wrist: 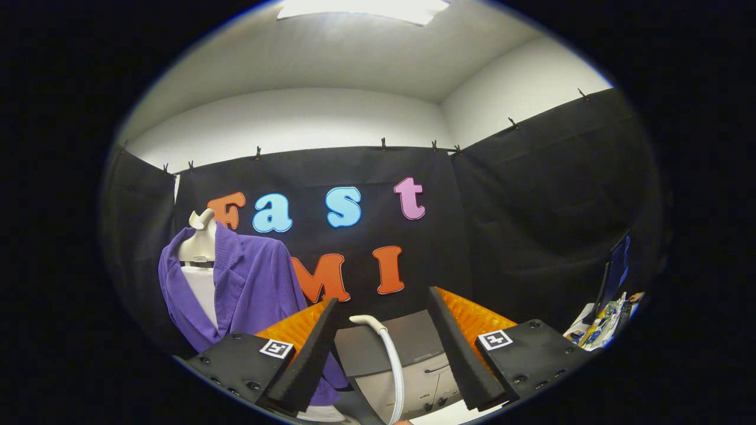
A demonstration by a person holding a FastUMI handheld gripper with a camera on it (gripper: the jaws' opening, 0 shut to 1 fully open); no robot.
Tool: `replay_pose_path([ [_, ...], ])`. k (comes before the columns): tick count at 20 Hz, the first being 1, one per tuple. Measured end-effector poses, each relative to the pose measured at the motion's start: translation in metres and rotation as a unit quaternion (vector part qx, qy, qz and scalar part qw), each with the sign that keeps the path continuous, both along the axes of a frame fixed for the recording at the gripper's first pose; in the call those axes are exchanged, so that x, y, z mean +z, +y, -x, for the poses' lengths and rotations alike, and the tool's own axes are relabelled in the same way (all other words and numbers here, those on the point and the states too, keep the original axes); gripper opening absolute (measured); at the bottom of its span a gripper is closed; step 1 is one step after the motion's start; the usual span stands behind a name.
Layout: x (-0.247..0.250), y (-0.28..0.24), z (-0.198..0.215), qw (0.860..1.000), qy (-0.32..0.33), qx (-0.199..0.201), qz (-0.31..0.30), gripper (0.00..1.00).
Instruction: Iron the clothes twice with a garment steamer, once on the left side and once on the right side.
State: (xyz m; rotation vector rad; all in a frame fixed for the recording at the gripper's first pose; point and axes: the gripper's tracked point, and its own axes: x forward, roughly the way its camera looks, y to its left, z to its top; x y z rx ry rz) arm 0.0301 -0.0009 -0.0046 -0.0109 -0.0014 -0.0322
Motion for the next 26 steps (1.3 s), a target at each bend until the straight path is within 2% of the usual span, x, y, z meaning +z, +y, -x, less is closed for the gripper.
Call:
replay_pose_path([
  [6,-0.017,0.001,-0.023,1.000,0.018,0.006,0.010,0.98],
  [11,-0.040,0.008,-0.067,0.998,0.043,0.031,0.016,0.98],
  [15,-0.076,0.009,-0.122,0.994,0.089,0.055,0.028,0.98],
  [19,-0.112,0.004,-0.189,0.990,0.123,0.062,0.032,0.98],
  [26,-0.178,0.005,-0.309,0.978,0.181,0.078,0.074,0.98],
])
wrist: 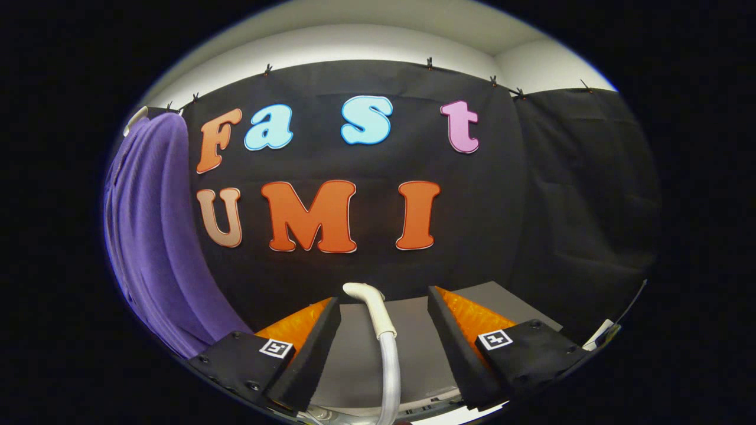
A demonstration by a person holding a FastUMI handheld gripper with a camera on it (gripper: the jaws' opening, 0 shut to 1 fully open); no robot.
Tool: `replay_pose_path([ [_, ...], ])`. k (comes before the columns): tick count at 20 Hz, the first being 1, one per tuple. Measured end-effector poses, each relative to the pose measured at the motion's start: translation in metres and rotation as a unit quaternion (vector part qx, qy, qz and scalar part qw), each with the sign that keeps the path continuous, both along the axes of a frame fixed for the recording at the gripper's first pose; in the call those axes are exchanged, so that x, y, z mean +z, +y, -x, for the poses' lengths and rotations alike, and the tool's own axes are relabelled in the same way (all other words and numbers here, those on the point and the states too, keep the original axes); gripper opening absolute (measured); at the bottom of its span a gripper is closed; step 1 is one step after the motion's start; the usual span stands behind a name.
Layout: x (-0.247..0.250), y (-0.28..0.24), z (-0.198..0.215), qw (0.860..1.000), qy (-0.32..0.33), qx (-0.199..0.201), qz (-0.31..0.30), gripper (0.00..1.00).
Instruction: Iron the clothes twice with a garment steamer, once on the left side and once on the right side.
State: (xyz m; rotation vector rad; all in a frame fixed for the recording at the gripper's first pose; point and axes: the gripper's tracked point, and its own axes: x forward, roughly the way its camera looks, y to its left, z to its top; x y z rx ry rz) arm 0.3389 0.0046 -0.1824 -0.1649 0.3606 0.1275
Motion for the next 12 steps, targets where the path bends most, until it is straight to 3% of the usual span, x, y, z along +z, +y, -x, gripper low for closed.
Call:
replay_pose_path([
  [5,-0.066,0.002,-0.063,0.998,0.068,0.006,0.014,1.00],
  [12,-0.142,-0.005,-0.096,0.984,0.179,-0.006,0.019,1.00],
])
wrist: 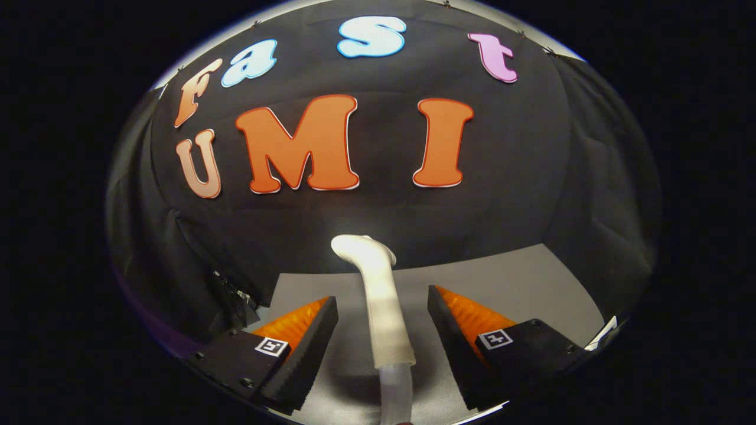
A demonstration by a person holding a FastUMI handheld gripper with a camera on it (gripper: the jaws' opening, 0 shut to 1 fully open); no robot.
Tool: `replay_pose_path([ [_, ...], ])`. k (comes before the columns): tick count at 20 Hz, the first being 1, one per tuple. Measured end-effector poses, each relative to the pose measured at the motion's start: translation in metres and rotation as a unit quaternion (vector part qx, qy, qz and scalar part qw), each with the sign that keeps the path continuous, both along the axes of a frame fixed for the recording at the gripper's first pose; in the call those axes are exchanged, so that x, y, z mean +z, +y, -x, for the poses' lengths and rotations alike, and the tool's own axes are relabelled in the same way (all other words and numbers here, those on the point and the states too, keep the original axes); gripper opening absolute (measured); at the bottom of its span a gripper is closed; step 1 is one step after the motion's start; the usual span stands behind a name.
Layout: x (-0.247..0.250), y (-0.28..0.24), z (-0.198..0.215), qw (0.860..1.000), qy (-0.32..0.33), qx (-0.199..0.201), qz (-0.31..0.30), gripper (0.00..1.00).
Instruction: Iron the clothes twice with a garment steamer, once on the left side and once on the right side.
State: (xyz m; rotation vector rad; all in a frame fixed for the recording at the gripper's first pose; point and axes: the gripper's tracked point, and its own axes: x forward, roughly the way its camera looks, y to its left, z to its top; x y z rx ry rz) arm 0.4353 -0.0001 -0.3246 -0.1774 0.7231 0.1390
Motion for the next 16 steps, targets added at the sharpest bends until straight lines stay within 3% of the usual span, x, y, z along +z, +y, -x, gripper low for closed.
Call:
replay_pose_path([
  [5,-0.025,-0.002,-0.004,0.999,0.051,0.000,-0.004,0.97],
  [9,-0.041,0.001,0.007,0.995,0.098,0.011,-0.001,0.80],
  [13,-0.043,-0.006,0.008,0.994,0.105,-0.011,-0.001,0.49],
  [16,-0.022,-0.003,0.012,0.998,0.067,-0.012,0.005,0.45],
])
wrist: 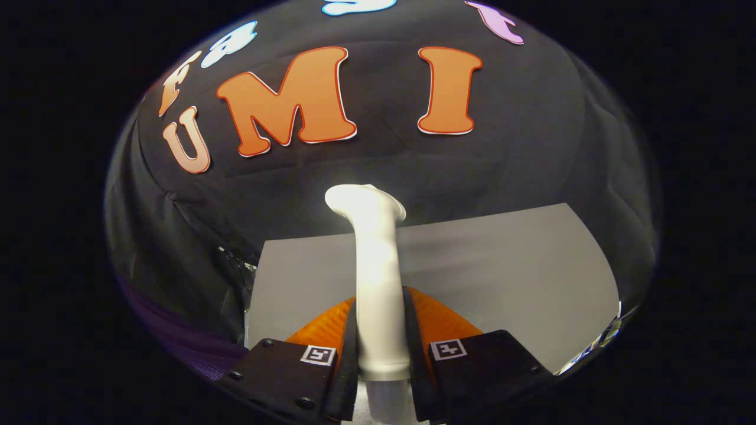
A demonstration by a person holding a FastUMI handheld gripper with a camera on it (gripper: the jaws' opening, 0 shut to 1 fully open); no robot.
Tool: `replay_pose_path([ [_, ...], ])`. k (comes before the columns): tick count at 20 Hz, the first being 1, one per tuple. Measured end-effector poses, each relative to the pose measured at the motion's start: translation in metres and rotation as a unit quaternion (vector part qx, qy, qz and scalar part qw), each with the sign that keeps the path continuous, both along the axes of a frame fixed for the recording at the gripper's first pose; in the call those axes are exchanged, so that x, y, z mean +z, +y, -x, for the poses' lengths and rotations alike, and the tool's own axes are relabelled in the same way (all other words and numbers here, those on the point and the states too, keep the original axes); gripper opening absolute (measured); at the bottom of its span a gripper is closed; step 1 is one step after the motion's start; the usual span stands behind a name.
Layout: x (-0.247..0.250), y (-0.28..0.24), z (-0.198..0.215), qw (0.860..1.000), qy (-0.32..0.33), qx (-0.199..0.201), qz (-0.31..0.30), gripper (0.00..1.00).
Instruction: Iron the clothes twice with a garment steamer, once on the left side and once on the right side.
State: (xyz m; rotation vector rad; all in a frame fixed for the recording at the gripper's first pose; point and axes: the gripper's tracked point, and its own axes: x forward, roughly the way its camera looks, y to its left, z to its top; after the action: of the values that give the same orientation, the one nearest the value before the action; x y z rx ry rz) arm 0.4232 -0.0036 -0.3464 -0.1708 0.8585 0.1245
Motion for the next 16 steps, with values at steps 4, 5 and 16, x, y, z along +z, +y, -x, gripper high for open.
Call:
replay_pose_path([
  [4,0.029,0.000,0.025,0.999,-0.047,-0.010,0.001,0.41],
  [5,0.038,0.000,0.033,0.998,-0.062,-0.016,-0.005,0.41],
  [16,0.132,0.005,0.177,0.979,-0.189,-0.074,-0.011,0.41],
])
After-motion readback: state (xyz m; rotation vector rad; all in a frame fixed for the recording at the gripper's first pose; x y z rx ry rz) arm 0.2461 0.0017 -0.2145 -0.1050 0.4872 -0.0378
